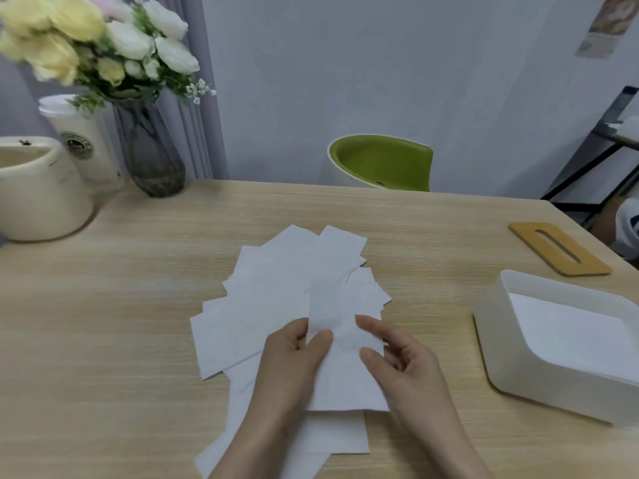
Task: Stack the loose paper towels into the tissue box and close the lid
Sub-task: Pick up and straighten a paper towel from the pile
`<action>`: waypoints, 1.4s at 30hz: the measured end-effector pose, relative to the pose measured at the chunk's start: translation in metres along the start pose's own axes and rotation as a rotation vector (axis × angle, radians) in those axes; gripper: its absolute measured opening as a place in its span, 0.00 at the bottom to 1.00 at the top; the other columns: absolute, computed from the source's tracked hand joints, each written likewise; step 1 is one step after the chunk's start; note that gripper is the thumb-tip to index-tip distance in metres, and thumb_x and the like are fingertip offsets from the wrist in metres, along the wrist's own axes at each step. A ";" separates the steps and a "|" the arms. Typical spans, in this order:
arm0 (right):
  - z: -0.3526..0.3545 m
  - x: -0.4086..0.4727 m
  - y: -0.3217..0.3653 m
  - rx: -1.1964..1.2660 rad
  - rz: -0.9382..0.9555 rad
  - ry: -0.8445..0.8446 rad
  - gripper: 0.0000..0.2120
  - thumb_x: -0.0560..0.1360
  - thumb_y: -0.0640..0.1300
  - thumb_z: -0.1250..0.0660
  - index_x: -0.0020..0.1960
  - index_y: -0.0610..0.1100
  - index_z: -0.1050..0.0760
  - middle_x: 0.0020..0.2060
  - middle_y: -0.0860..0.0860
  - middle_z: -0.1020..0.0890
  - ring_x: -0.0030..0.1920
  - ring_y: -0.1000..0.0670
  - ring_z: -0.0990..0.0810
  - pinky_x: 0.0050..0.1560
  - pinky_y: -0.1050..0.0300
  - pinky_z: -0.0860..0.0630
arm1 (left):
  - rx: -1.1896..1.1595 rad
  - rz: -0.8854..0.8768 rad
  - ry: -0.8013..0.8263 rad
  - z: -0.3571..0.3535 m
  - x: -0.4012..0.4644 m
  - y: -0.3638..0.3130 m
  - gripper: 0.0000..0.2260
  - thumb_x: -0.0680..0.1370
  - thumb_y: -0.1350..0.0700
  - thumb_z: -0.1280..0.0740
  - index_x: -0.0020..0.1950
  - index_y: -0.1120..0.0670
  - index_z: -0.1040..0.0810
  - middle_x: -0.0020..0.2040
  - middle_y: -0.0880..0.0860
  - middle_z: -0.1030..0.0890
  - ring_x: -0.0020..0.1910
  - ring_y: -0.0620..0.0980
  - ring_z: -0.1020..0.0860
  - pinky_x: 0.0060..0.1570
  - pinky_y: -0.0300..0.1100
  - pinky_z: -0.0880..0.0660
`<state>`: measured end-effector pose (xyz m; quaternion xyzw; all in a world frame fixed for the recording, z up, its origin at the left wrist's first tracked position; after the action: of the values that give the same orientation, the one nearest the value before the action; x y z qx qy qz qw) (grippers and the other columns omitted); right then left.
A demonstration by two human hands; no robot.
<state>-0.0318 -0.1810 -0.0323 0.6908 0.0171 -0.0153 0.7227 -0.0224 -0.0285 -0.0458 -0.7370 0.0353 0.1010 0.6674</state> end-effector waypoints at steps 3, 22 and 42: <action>0.000 0.007 -0.007 -0.114 0.005 -0.049 0.17 0.74 0.31 0.33 0.54 0.51 0.20 0.29 0.54 0.24 0.28 0.56 0.31 0.35 0.68 0.31 | 0.080 -0.079 -0.113 0.021 0.006 -0.003 0.08 0.77 0.64 0.32 0.41 0.55 0.17 0.36 0.51 0.15 0.35 0.46 0.21 0.36 0.37 0.26; -0.013 0.004 -0.031 -0.998 -0.008 -0.114 0.23 0.66 0.68 0.33 0.53 0.58 0.35 0.69 0.60 0.41 0.72 0.58 0.53 0.66 0.56 0.57 | 0.074 -0.140 -0.371 0.078 0.022 0.012 0.12 0.76 0.62 0.32 0.49 0.44 0.20 0.44 0.43 0.15 0.44 0.43 0.17 0.44 0.41 0.24; 0.020 0.010 -0.017 -0.612 -0.068 -0.182 0.12 0.70 0.45 0.29 0.48 0.56 0.29 0.31 0.65 0.24 0.34 0.56 0.26 0.36 0.55 0.30 | -0.093 -0.148 -0.315 0.079 0.023 0.018 0.10 0.76 0.63 0.31 0.51 0.47 0.18 0.45 0.48 0.14 0.42 0.45 0.16 0.38 0.36 0.24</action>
<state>-0.0229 -0.2016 -0.0484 0.4361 -0.0205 -0.0952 0.8946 -0.0118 0.0499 -0.0745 -0.7428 -0.1290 0.1672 0.6353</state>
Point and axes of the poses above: each hand's wrist, its own x-axis towards the middle knuckle, its own z-axis out of the back of the hand, y = z × x, the point moved 5 cm from there along x, towards the middle knuckle
